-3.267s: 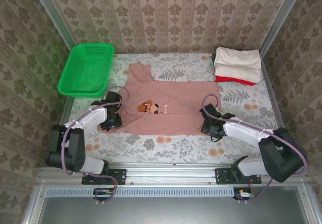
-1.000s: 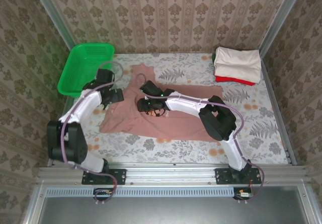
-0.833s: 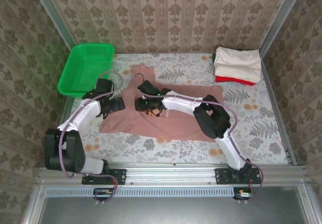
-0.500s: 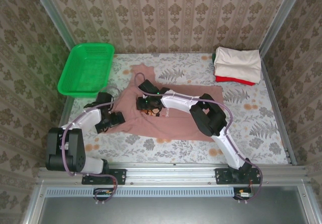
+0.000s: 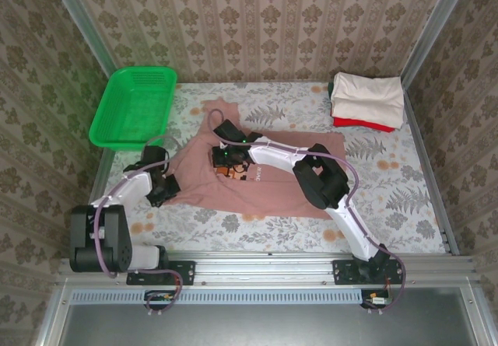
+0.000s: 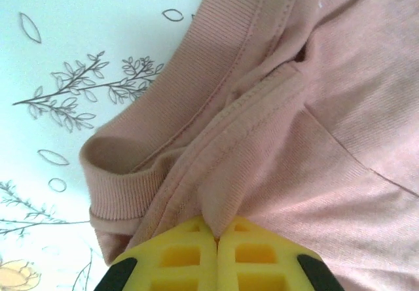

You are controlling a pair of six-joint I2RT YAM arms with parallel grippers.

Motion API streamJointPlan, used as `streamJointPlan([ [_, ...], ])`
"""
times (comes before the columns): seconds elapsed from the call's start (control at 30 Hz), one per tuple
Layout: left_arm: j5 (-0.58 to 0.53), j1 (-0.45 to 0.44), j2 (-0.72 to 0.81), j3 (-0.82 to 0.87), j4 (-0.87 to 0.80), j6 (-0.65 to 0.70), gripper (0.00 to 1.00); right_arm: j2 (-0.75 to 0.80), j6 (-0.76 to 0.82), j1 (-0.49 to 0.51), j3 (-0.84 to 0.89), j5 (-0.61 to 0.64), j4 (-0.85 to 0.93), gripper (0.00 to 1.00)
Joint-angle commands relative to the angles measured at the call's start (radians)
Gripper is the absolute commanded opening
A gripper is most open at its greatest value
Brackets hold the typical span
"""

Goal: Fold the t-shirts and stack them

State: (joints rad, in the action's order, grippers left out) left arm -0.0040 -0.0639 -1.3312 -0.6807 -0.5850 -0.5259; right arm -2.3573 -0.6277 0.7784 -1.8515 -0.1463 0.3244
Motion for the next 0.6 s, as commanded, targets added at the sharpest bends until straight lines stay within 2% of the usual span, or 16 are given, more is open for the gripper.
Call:
streamJointPlan([
  [0.0,-0.047,0.013,0.062,0.016,-0.071,-0.005,0.0,0.052,0.003,-0.003,-0.003,0.037,0.062,0.01],
  [0.2,-0.063,-0.005,0.11,0.073,-0.081,-0.063,0.0,0.092,0.013,-0.014,-0.02,0.162,0.169,0.0],
  [0.3,-0.09,-0.012,0.123,0.093,-0.093,-0.087,0.0,0.082,0.02,-0.029,-0.029,0.181,0.168,0.0],
  [0.37,-0.094,-0.019,0.135,0.108,-0.099,-0.101,0.0,0.064,0.03,-0.042,-0.043,0.145,0.14,0.03],
  [0.4,-0.094,-0.023,0.14,0.112,-0.1,-0.109,0.0,0.048,0.034,-0.046,-0.064,0.132,0.149,0.08],
  [0.47,-0.104,-0.026,0.151,0.125,-0.111,-0.123,0.0,0.024,0.05,-0.05,-0.104,0.101,0.17,0.38],
  [0.5,-0.12,-0.028,0.157,0.13,-0.118,-0.134,0.0,0.029,0.051,-0.049,-0.1,0.1,0.17,0.49],
  [0.57,-0.119,-0.034,0.168,0.134,-0.123,-0.142,0.0,0.069,0.058,-0.047,-0.066,0.081,0.187,0.52],
])
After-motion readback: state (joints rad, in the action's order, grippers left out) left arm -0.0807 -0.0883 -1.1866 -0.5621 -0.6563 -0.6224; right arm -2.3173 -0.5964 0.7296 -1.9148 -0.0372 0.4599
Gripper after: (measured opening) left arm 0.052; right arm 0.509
